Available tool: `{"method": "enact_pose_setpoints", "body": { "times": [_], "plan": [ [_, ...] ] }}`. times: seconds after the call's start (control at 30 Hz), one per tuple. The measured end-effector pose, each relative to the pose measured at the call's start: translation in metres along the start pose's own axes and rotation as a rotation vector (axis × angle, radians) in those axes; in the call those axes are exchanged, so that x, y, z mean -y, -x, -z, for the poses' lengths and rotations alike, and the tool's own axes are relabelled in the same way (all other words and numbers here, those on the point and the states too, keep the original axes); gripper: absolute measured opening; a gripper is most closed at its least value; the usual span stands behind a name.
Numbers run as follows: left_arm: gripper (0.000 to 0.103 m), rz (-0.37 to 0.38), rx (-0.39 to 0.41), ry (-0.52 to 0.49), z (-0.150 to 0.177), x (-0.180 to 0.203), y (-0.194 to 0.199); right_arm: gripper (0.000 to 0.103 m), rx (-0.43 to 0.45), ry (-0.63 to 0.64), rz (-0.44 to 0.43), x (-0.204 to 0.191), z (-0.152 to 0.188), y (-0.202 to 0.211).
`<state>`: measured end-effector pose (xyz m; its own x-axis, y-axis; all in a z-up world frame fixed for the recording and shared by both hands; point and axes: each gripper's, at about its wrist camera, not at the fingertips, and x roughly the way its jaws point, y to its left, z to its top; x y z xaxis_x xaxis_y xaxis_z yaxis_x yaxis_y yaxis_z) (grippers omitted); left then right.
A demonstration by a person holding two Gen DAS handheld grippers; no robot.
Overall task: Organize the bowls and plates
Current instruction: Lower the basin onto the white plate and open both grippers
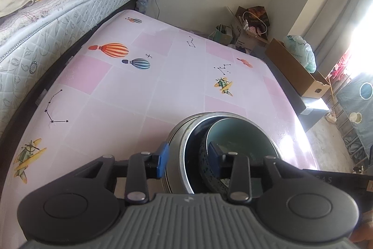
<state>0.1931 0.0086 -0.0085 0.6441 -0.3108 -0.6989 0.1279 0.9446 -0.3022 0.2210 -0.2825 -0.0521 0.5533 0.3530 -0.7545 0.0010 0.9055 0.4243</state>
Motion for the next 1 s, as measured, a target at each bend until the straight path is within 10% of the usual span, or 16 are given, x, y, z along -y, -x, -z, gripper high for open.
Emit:
{"method": "enact_pose_setpoints", "body": {
  "times": [0.43,1.0],
  "plan": [
    [0.087,-0.120,0.047,-0.076,0.016,-0.001,0.035,0.052,0.103,-0.076,-0.077,0.004,0.026,0.058],
    [0.102,-0.269,0.043,-0.096,0.062,-0.026,0.072,0.082,0.235,-0.037,-0.027,-0.026,0.089,0.125]
  ]
}}
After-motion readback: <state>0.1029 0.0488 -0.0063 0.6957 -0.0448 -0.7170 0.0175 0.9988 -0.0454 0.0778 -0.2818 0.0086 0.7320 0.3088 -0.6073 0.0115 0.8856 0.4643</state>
